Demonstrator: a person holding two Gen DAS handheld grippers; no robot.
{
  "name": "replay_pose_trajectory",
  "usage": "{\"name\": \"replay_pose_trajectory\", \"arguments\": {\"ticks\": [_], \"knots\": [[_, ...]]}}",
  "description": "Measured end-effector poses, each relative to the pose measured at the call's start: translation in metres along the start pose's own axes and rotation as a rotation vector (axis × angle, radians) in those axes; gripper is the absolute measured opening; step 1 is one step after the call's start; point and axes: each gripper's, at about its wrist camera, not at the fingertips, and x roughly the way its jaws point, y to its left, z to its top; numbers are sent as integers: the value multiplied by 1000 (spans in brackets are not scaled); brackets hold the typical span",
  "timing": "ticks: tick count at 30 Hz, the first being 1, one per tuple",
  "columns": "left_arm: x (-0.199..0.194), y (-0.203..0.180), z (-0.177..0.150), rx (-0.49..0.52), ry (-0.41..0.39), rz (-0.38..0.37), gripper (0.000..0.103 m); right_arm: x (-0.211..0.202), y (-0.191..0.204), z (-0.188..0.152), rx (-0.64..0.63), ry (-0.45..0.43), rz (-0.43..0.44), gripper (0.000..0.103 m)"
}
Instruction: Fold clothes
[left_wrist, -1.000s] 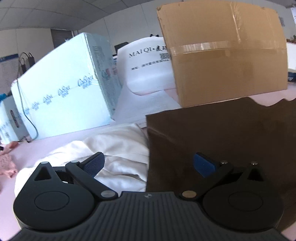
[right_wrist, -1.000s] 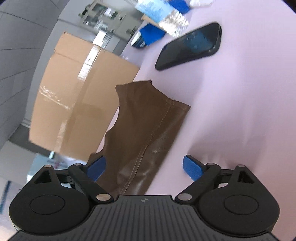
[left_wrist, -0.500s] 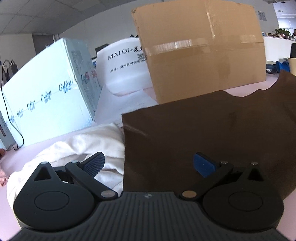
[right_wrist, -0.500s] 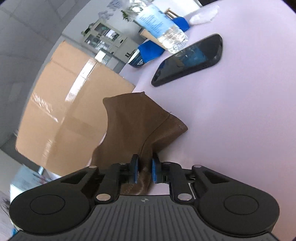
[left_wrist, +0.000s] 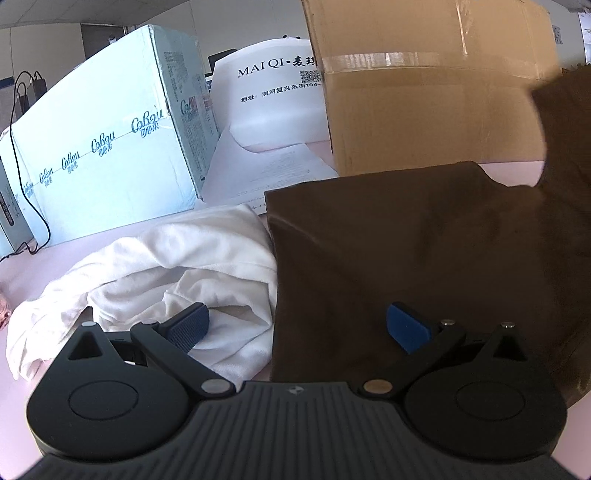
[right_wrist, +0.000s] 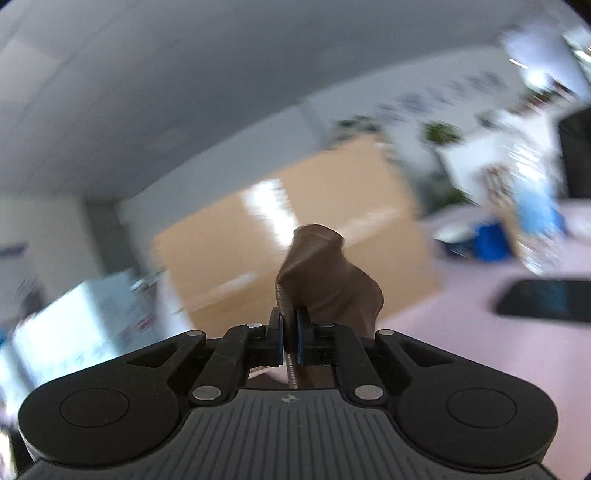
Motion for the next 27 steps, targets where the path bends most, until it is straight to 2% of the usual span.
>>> {"name": "replay_pose_trajectory", "arguments": {"ticks": [6,10,13,17,21,27], "knots": [[-2,5,1,-10,-2,-6,103,6,47,-32,-299,171,244,6],[-2,6,2,-5,-7,-8,103,10,53,-56,-401,253,288,6],[-4,9,2,-13,-11,-14,103,20,46,-55,-376,303,309,7],[-3,8,2,-20,-6,-26,103,32,40,-58,-340,447,371,8],[-4,2,1,7,-6,-15,103,36,36,-54,-282,501,386,10],[-8,7,0,-12,-12,-9,103,33,41,-62,-309,549,376,12]]}}
